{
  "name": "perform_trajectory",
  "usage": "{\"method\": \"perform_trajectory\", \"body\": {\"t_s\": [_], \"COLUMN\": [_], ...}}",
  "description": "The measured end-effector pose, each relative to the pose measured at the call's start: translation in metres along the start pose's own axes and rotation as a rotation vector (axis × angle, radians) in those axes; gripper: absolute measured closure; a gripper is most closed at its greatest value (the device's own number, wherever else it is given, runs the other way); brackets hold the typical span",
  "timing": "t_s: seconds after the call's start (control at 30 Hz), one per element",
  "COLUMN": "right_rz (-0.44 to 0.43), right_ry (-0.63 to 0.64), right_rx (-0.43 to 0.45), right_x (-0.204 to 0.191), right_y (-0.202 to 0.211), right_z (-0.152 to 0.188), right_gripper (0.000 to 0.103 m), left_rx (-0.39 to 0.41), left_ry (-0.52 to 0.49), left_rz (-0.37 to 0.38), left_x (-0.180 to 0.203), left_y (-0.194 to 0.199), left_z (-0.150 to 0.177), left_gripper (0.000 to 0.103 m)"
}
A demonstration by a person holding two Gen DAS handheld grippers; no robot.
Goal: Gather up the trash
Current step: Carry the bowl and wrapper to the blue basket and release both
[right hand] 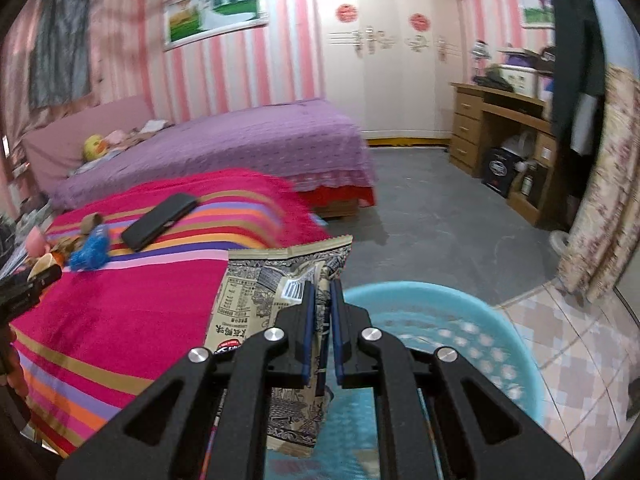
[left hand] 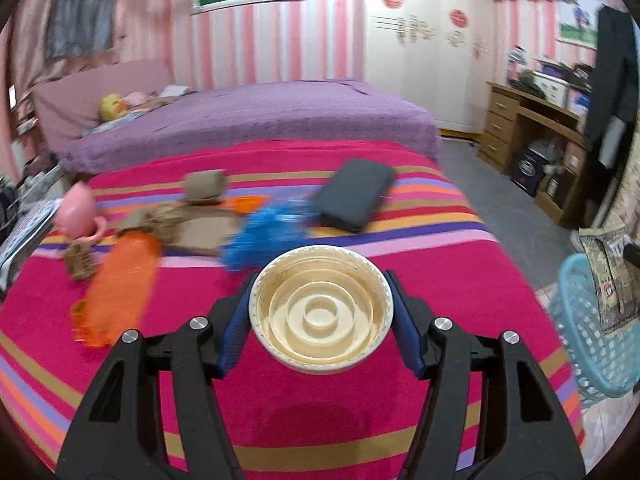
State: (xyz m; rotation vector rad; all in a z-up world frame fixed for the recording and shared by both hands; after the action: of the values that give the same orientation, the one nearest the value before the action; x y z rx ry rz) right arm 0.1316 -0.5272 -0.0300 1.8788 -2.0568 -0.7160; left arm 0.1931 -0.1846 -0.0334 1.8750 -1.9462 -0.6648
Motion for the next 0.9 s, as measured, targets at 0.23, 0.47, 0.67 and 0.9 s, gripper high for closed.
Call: {"method": "perform_trajectory", "body": {"t_s": [0.23, 0.47, 0.67, 0.9], "right_rz": [0.111, 0.162, 0.199, 0.225], "right_ry": [-0.032, -0.066, -0.076, -0.112], "right_rx": [-0.023, -0.026, -0.027, -0.01], "right_x": [0.061, 0.092, 0.106, 0.119], "right_y": [0.011, 0.015, 0.022, 0.029], "right_z": [0.017, 0.025, 0.032, 0.036], "right_gripper": [0.095, 0.095, 0.095, 0.095], "left_rx": [-0.02, -0.029, -0.02, -0.043], "left_ry": [-0.063, -0.104, -0.17, -0.225], "left_rz": [0.116, 0.211, 0.27, 0.332], "left_x": [0.084, 0.164, 0.218, 0.26], "left_y": [0.001, 0.013, 0.022, 0.026], "left_z": [0.008, 0.013, 0.019, 0.018], "left_gripper": [0.043, 0.043, 0.043, 0.041]}}
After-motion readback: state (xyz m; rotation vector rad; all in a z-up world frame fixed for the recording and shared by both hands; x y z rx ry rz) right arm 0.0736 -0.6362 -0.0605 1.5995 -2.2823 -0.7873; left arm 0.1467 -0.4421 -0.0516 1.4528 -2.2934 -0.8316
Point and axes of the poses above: each gripper's, at about its wrist camera, not at the fingertips, and y roughly against the way its jaws point, x to its right, z to its underside, the point moved 2 cm from there along -y, roughly the way its jaws point, and after that the axes turned 6 degrees about -z, right-handed, at the moved point
